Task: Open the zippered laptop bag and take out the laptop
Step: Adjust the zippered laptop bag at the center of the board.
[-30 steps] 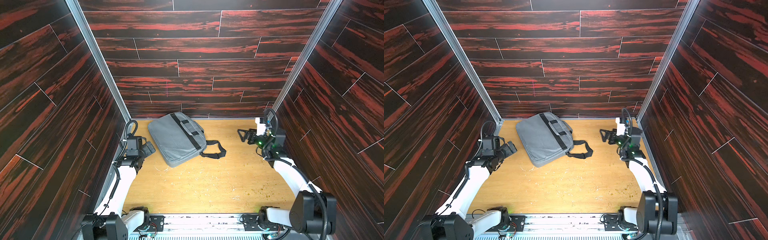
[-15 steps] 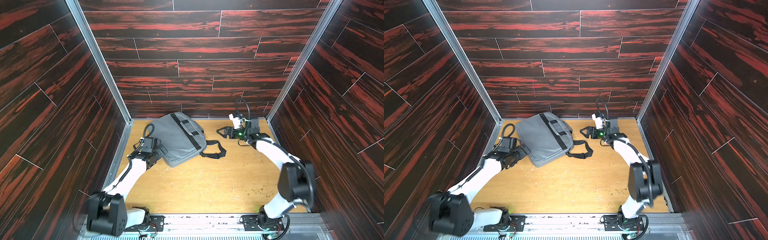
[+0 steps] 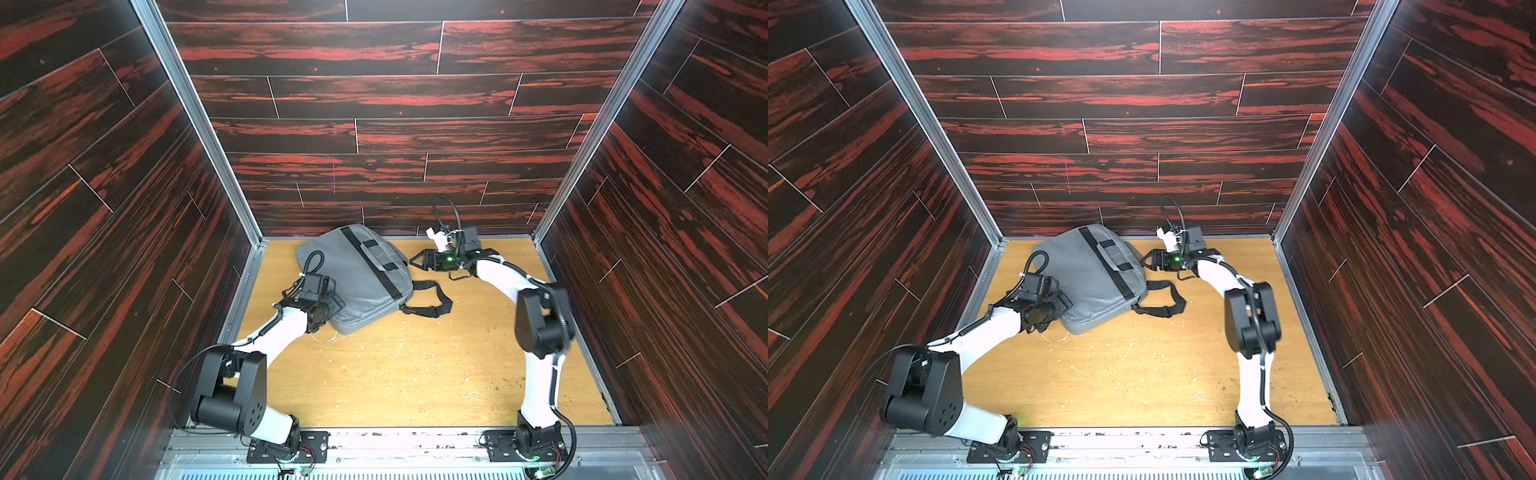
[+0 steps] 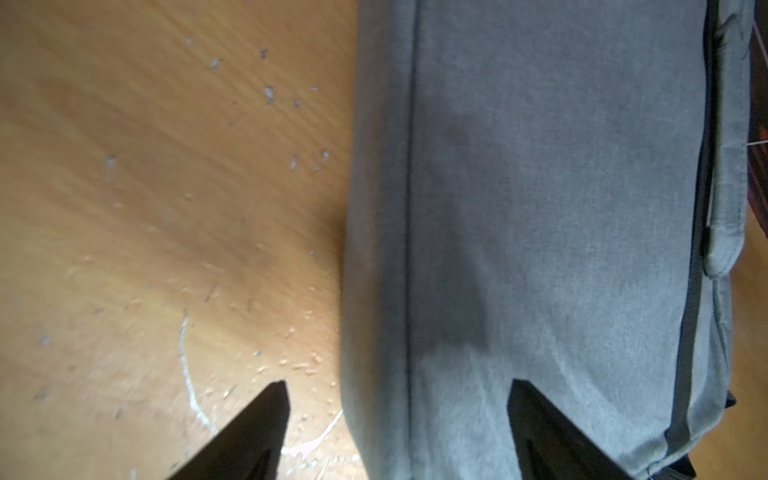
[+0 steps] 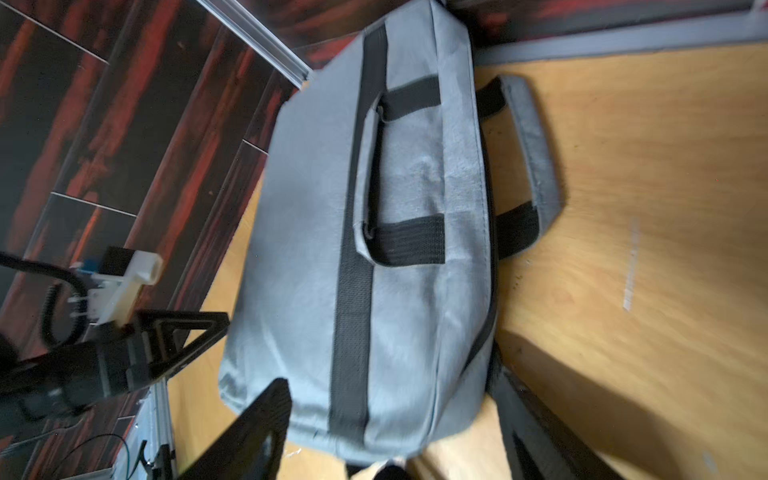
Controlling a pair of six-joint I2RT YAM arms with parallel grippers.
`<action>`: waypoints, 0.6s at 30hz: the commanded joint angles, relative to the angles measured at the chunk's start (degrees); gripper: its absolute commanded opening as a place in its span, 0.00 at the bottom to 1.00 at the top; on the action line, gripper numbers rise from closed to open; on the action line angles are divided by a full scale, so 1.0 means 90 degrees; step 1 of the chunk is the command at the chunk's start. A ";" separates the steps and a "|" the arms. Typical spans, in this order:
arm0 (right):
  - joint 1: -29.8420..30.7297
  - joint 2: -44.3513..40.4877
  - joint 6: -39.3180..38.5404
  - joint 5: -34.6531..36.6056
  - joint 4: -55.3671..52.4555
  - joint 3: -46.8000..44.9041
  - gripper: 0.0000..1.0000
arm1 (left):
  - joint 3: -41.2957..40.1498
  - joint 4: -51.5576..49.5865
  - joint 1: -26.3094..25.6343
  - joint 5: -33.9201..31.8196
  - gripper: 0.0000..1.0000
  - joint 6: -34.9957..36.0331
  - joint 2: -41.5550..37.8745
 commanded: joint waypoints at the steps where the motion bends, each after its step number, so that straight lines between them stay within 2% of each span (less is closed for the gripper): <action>1: 0.0058 0.0770 -0.0147 -0.0047 -0.0461 0.0479 0.78 | 0.0207 0.0181 -0.0056 0.0041 0.76 -0.0127 0.0147; 4: 0.0097 0.1243 -0.0204 0.0060 -0.0648 0.0934 0.74 | 0.0219 0.0234 -0.0065 0.0140 0.67 -0.0138 0.0266; 10: 0.0215 0.2051 -0.0335 0.0073 -0.1262 0.1971 0.68 | 0.0281 0.0147 -0.0101 0.0188 0.62 0.0010 0.0440; 15: 0.0376 0.2538 -0.0342 0.0062 -0.1583 0.2506 0.63 | 0.0302 0.0168 -0.0096 0.0212 0.51 0.0109 0.0553; 18: 0.0418 0.2666 -0.0322 0.0090 -0.1645 0.2690 0.54 | 0.0324 0.0195 -0.0092 0.0276 0.44 0.0154 0.0608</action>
